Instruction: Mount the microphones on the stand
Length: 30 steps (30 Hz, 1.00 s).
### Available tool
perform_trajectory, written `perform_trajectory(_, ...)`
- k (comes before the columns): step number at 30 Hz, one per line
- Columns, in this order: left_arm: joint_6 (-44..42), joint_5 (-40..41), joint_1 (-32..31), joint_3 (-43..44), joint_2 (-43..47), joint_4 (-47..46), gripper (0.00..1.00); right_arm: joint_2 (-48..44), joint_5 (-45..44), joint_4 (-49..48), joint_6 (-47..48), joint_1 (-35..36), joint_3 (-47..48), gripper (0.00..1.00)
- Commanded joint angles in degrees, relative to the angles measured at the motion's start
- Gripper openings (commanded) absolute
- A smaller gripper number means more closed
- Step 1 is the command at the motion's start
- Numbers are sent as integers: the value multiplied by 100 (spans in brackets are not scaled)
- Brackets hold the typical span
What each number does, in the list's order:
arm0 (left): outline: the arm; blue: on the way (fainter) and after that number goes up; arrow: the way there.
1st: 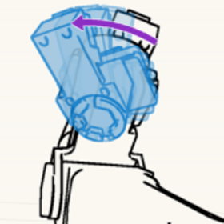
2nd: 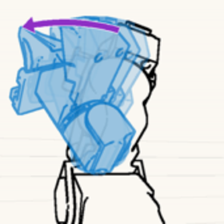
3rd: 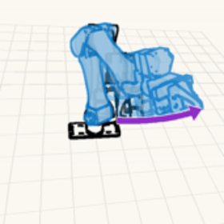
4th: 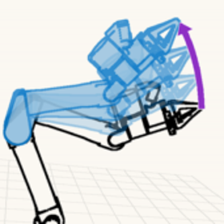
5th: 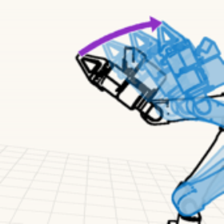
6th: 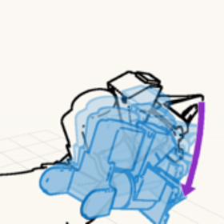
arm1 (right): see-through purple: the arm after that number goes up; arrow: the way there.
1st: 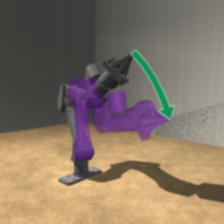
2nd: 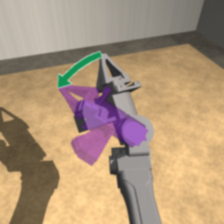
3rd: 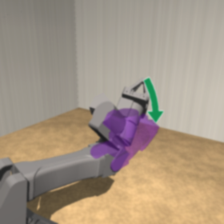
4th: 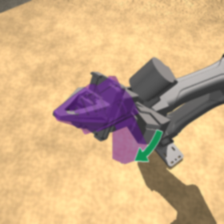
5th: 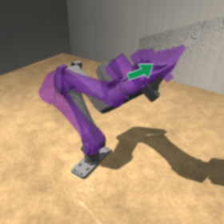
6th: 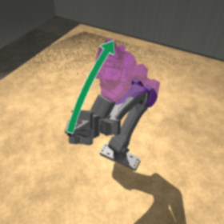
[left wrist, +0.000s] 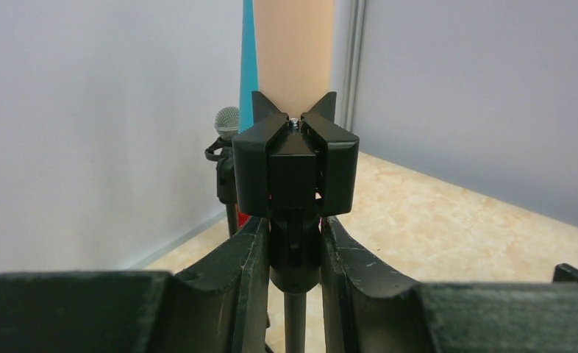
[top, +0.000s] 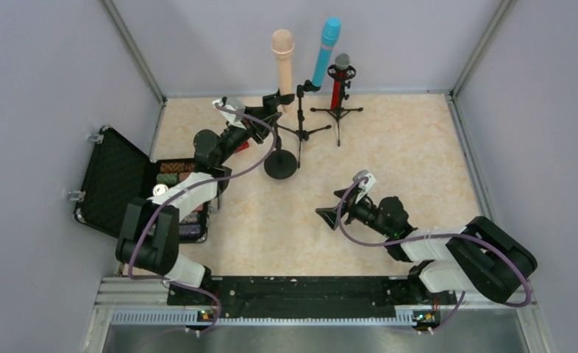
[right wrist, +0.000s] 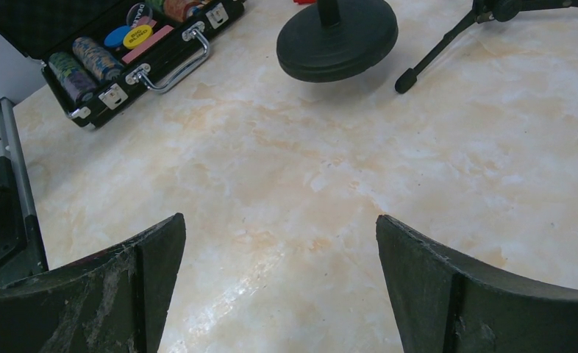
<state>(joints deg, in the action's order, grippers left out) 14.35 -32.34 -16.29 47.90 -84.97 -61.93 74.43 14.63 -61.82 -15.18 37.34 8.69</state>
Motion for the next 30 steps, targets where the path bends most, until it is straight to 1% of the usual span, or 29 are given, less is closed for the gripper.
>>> perform_trajectory(1, -502, 18, 73, 355, -118, -1049, 0, 32, 39, -102, 24, -60, 206, 98)
perform_trajectory(4, -630, -17, 97, 348, -271, -1154, 0, 36, 42, -97, 38, -63, 212, 98)
perform_trajectory(6, -636, -52, 140, 240, -472, -1505, 0, 27, 48, -78, 51, -62, 211, 98)
perform_trajectory(14, -414, -331, 188, 65, -877, -2260, 0, -37, 66, -38, 83, -67, 173, 98)
perform_trajectory(21, -259, -292, 223, -105, -1044, -2521, 0, -103, 50, 1, 79, -62, 135, 98)
perform_trajectory(30, -242, -229, 275, -268, -1108, -2516, 0, -163, 35, 71, 68, -60, 124, 98)
